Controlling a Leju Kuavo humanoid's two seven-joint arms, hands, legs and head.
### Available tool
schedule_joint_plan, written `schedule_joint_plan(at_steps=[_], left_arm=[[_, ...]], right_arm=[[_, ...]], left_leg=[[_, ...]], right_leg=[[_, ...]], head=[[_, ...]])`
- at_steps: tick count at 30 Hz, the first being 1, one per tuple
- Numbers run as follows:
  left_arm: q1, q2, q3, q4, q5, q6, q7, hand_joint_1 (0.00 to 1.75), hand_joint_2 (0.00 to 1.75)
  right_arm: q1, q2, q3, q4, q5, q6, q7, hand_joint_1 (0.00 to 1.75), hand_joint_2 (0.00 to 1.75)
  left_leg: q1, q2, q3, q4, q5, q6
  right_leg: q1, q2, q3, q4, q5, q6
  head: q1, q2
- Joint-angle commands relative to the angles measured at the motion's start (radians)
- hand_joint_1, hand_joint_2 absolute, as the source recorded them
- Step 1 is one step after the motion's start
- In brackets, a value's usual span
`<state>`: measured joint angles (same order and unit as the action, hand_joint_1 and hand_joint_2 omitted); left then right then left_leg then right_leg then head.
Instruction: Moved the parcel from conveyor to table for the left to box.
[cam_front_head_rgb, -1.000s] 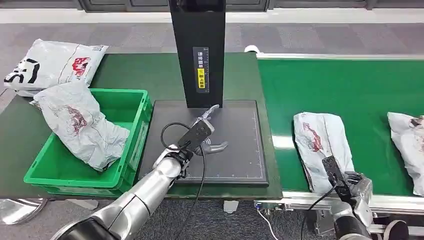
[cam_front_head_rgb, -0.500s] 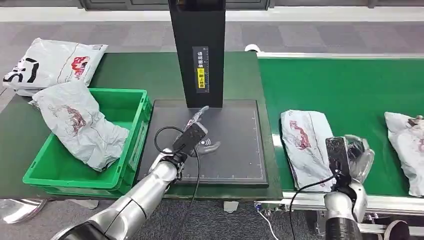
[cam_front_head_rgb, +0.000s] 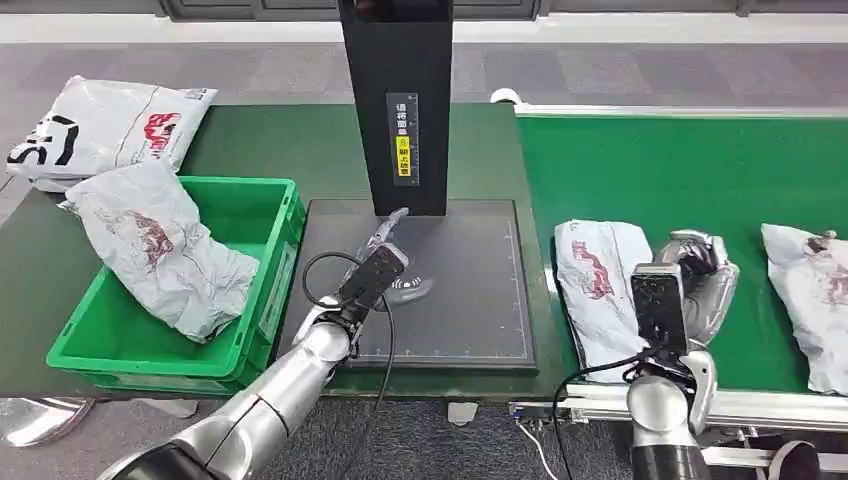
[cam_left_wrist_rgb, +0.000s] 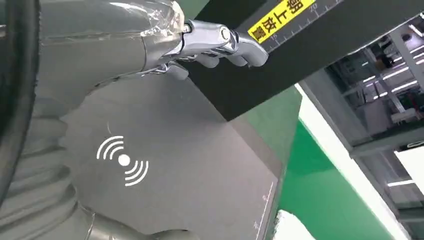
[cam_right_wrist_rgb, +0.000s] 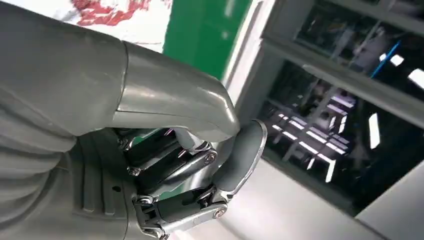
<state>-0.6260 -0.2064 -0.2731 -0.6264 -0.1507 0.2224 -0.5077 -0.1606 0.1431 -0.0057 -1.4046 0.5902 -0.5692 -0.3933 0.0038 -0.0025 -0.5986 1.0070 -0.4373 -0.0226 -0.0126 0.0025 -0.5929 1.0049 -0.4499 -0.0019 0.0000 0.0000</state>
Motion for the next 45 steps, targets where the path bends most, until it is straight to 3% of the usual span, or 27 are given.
schedule_joint_plan(at_steps=[1,6,8,13,23,27,32,38,40,45], left_arm=[[-0.045,0.003,0.062,0.074,0.012,0.007,-0.005,0.0,1.75],[-0.059,0.0,0.072,0.085,0.023,0.015,0.001,0.0,1.75],[-0.056,0.004,0.072,0.081,0.028,0.012,0.003,0.0,1.75],[-0.049,0.006,0.075,0.074,0.031,0.014,0.001,0.0,1.75],[-0.002,0.031,0.072,0.012,0.036,0.008,0.013,0.0,1.75],[-0.001,0.032,0.072,0.01,0.037,0.006,0.014,0.0,1.75],[-0.015,0.035,0.059,0.022,0.035,-0.022,0.022,0.0,1.75],[-0.008,0.032,0.053,0.0,0.03,-0.026,0.033,0.0,1.75],[-0.005,0.035,0.052,-0.009,0.028,-0.031,0.037,0.0,1.75],[-0.004,0.036,0.052,-0.01,0.027,-0.034,0.039,0.0,1.75]], right_arm=[[-0.116,-0.015,0.108,0.197,0.204,-0.036,0.203,0.0,1.75],[-0.211,-0.054,-0.053,0.518,0.351,-0.129,0.301,0.0,1.75],[-0.212,-0.058,-0.112,0.56,0.346,-0.129,0.239,0.0,1.75],[-0.216,-0.057,-0.11,0.597,0.356,-0.129,0.283,0.0,1.75],[-0.3,-0.107,-0.125,0.926,0.43,-0.051,0.444,0.0,1.75],[-0.303,-0.109,-0.126,0.938,0.434,-0.044,0.454,0.0,1.75],[-0.32,-0.108,-0.081,1.049,0.542,0.227,0.612,0.0,1.75],[-0.302,-0.108,-0.082,1.087,0.552,0.341,0.59,0.0,1.75],[-0.307,-0.112,-0.082,1.101,0.549,0.396,0.575,0.3,1.75],[-0.307,-0.116,-0.08,1.103,0.55,0.412,0.567,0.3,1.75]], left_leg=[[0.001,0.003,0.001,0.0,0.0,0.0],[0.001,0.002,0.002,-0.002,0.001,0.001],[0.001,0.0,0.003,-0.002,0.002,0.001],[0.001,-0.001,0.002,-0.001,0.001,0.001],[0.0,0.0,0.002,-0.001,0.001,0.001],[0.0,-0.001,0.001,-0.001,0.001,0.001],[0.001,0.0,0.002,-0.001,0.0,0.0],[0.001,-0.002,0.001,-0.001,0.0,0.0],[0.001,-0.001,0.002,-0.002,0.001,0.001],[0.001,-0.002,0.004,0.0,0.001,0.001]], right_leg=[[0.001,0.003,0.001,-0.001,0.001,0.0],[0.002,0.001,0.003,-0.004,0.003,0.0],[0.002,0.0,0.004,-0.004,0.002,0.001],[0.001,-0.001,0.003,-0.003,0.001,0.001],[0.001,0.0,0.002,-0.002,0.001,0.001],[0.001,0.0,0.001,-0.001,0.001,0.001],[0.001,0.001,0.002,-0.002,0.001,0.001],[0.001,-0.001,0.002,-0.002,0.001,0.001],[0.001,-0.001,0.003,-0.003,0.001,0.001],[0.002,-0.001,0.006,-0.003,0.001,0.001]], head=[[0.0,0.0],[0.0,0.0],[0.0,0.0],[0.0,0.0],[0.0,0.0],[0.0,0.0],[0.0,0.0],[0.0,0.0],[0.0,0.0],[0.0,0.0]])
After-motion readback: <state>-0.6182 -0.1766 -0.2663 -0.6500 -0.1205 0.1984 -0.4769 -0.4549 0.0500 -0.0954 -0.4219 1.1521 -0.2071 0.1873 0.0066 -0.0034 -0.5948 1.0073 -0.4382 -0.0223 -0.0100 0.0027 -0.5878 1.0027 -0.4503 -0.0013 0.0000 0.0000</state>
